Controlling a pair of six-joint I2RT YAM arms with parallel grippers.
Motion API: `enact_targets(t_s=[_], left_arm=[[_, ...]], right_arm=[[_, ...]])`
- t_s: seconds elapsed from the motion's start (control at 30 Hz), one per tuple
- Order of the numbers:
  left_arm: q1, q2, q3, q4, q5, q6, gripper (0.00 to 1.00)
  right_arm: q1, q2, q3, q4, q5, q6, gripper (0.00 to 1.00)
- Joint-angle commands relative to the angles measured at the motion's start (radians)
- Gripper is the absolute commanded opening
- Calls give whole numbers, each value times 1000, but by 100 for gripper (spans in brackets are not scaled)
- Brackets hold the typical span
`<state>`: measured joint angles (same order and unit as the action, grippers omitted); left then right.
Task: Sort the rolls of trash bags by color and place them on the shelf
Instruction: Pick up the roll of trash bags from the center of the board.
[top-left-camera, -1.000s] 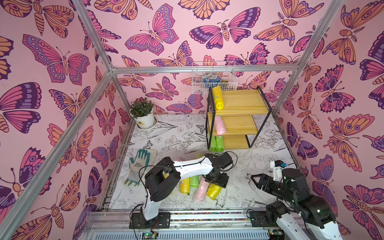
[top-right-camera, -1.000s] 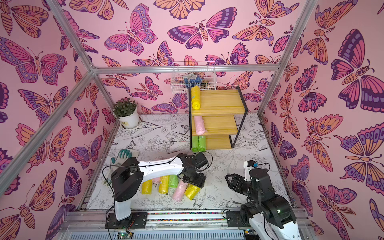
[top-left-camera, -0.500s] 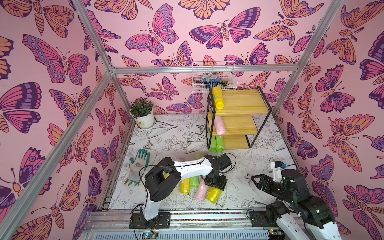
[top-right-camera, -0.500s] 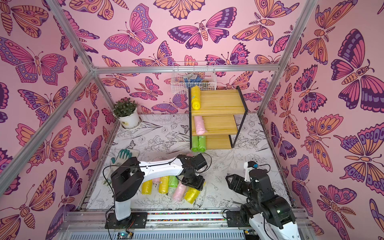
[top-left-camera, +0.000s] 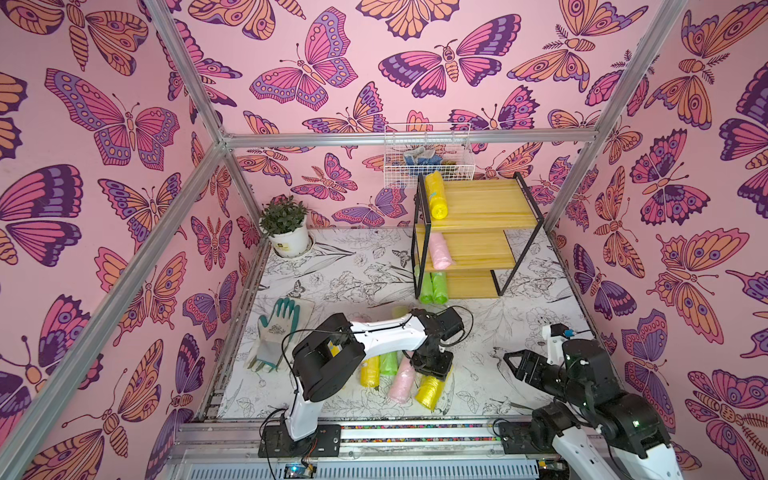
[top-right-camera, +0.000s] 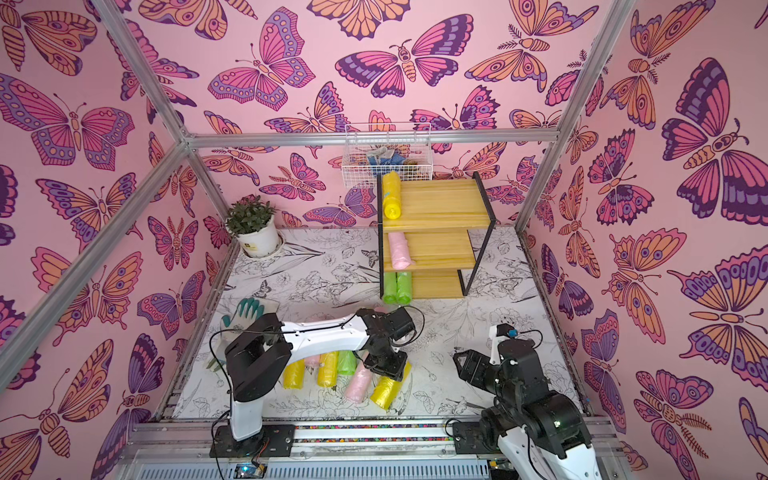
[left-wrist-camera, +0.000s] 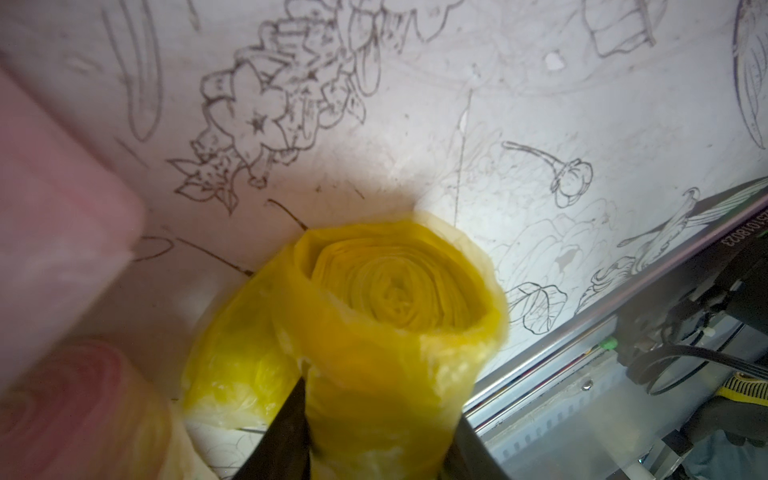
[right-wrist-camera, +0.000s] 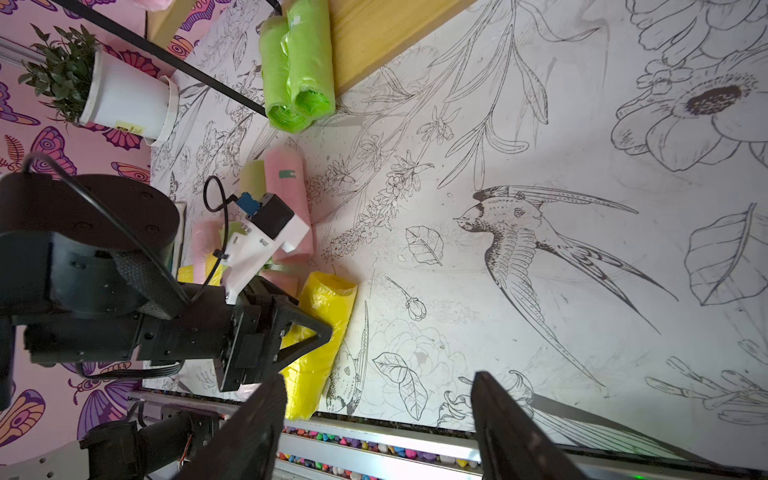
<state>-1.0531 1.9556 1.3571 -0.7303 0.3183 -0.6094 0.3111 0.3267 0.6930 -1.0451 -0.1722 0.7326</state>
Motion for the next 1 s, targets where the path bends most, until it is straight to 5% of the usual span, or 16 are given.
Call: enact_targets(t_s=[0.0,0.57,0.7,0.9,0.97], left_arm=[[2,34,2,-37,7,-1,0],[16,-461,44,86,-131,-99,0],[22,-541,19,131,-166,-149,0],[46,-674,-99,373,-203,-268,0],[55,-731,-130,446,-192,-310,0]], right_arm=[[4,12,49,-20,54,-22,72],[4,322,445,21,66,-206,77],[4,328,459,82,-118,-170,77],[4,302,307,366,-437,82,83],[6,277,258,472,-501,155,92]])
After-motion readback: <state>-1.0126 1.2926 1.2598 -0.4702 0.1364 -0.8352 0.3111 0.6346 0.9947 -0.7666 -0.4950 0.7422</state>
